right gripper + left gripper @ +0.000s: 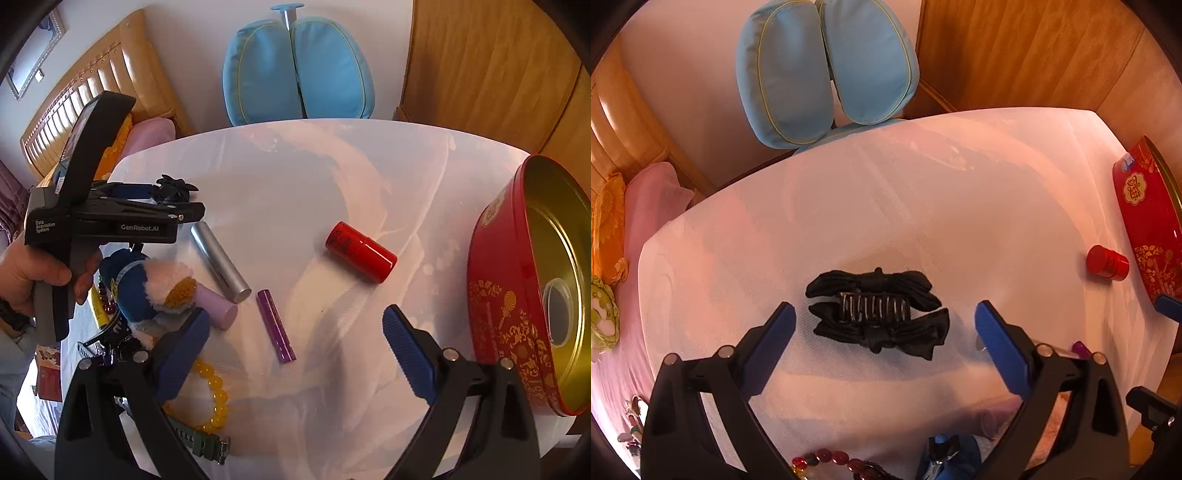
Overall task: Organize jewelry
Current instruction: 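Grasp the black hair claw clip with the left gripper, then carry the black claw clip with the left gripper into the red tin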
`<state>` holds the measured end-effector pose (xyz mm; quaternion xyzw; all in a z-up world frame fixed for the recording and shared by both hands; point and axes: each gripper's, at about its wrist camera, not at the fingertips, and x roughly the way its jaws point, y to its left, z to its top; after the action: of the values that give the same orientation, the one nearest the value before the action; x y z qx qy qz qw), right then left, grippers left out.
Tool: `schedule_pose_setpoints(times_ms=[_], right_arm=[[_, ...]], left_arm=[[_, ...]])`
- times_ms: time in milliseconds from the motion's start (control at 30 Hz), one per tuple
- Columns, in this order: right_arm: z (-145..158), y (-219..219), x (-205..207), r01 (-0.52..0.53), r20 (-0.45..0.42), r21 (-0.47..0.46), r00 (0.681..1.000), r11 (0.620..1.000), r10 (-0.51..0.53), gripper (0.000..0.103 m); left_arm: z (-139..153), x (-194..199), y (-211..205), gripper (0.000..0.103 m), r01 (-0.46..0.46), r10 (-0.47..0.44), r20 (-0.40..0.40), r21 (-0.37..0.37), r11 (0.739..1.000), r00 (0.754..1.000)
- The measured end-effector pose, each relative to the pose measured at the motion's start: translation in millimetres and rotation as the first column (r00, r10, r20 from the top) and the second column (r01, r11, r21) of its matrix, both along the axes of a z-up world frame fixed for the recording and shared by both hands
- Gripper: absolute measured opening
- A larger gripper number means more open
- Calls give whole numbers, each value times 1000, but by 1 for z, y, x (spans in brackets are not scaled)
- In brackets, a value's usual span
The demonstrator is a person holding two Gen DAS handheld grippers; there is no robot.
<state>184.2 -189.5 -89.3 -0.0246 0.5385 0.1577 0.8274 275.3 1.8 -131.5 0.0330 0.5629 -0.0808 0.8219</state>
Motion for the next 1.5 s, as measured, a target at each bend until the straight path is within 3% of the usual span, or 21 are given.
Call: schedule_pose_setpoints(times_ms=[33,133,233,467,767,967,1133,1400,1500], right_arm=[[0,0,0,0,2,-1,1000,1000,0,95],[1,-1,-1,-3,5,-1,1000,1000,3,95],[2,0,-3,-6,8,-1,1000,1000,6,95],[14,-2,-16,-15,35,13,999,1000,14,95],[52,-32,-39,5,132,75,991,997,-15,95],[80,-98,-45,124,234,78,962,989,-139,95],[76,-172,-42,244,226,67,941,967,-253,95],[51,-251,-28,293,175,21,940,956,-292,95],[43,-267,-22,298,170,-14,941,954,-291,95]], left_arm=[[-1,0,-2,72,8,-8,-9,8,1000,1000],[1,-2,-4,50,32,-32,4,26,999,999],[4,-7,0,43,19,-19,5,16,1000,1000],[30,-31,0,42,20,-22,71,29,999,997],[94,-65,-35,42,95,-100,191,38,995,976],[129,-66,-108,42,204,-210,247,51,978,946],[140,-62,-182,42,317,-314,270,37,948,910],[122,-48,-300,42,501,-500,240,63,863,832],[100,-32,-329,42,520,-524,181,71,851,832]])
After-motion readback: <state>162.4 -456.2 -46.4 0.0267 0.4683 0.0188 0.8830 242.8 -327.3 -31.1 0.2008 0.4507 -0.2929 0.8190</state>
